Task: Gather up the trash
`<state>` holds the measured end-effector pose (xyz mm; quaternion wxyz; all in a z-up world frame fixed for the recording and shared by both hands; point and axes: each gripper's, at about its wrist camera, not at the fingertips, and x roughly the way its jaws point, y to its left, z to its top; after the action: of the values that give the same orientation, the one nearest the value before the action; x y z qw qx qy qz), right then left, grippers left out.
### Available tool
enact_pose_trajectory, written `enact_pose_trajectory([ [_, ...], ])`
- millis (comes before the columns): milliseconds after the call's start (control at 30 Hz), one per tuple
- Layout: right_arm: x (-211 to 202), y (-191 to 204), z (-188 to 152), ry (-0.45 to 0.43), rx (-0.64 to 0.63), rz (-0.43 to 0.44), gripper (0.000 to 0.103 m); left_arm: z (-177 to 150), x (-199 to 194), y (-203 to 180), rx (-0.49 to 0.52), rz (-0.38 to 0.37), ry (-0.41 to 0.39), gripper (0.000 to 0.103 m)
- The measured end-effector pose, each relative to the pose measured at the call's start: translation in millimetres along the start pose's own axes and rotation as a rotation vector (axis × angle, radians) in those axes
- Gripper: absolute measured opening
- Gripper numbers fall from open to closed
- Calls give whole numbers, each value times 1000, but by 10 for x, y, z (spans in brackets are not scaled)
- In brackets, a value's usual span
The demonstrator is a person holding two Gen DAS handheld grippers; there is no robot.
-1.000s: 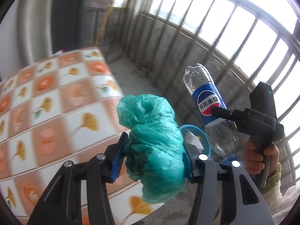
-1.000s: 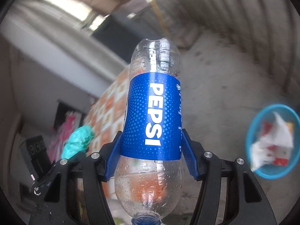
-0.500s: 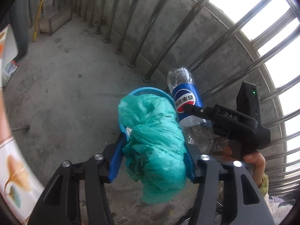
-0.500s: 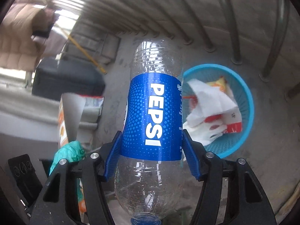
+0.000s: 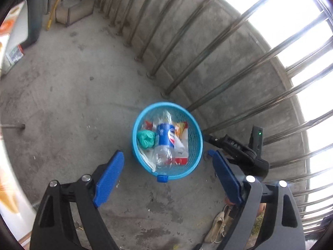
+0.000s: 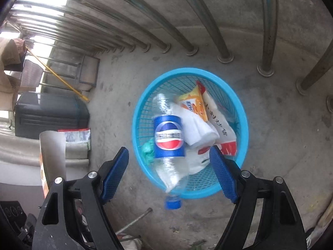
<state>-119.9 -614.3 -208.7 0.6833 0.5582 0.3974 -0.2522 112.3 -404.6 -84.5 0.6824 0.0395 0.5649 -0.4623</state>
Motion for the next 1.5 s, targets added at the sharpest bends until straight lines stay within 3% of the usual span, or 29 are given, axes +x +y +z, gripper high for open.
enact_pose_trajectory([
  [167,-130,407,-62,-53,-98,-3,76,-91,-630,9,44,19,-118,85],
  [400,-498,1564,-580,-176,-478,50,81,-457,-1683,282,-22,111,-334,95],
  [567,-868,2396,-1225,-291,-763,133,94,-852,-2412,557,-102,257,-494,97],
  [667,-1019,2763,-1647,-334,-884,188,95,-1122,-2783,697,-149,340,-589,97],
  [733,-1070,2953,-1905,-354,-952,206,95,-1286,-2967,776,-164,419,-633,97],
  [833,-1122,3178,-2297,-375,-997,236,95,-1554,-3211,884,-195,607,-683,97],
  [933,-1172,3329,-2694,-395,-1055,263,95,-1804,-3331,1056,-245,849,-676,97],
  [1000,-1184,3394,-2973,-439,-1103,233,95,-1959,-3381,1159,-258,930,-664,97],
  [1100,-1141,3424,-3276,-485,-1149,196,95,-2134,-3451,1290,-307,937,-622,97],
  [1300,-902,3305,-3737,-364,-1190,29,95,-2438,-3266,1409,-428,899,-520,97],
  [1500,-860,3061,-3951,-347,-1219,-113,95,-2660,-3024,1410,-472,835,-447,97],
])
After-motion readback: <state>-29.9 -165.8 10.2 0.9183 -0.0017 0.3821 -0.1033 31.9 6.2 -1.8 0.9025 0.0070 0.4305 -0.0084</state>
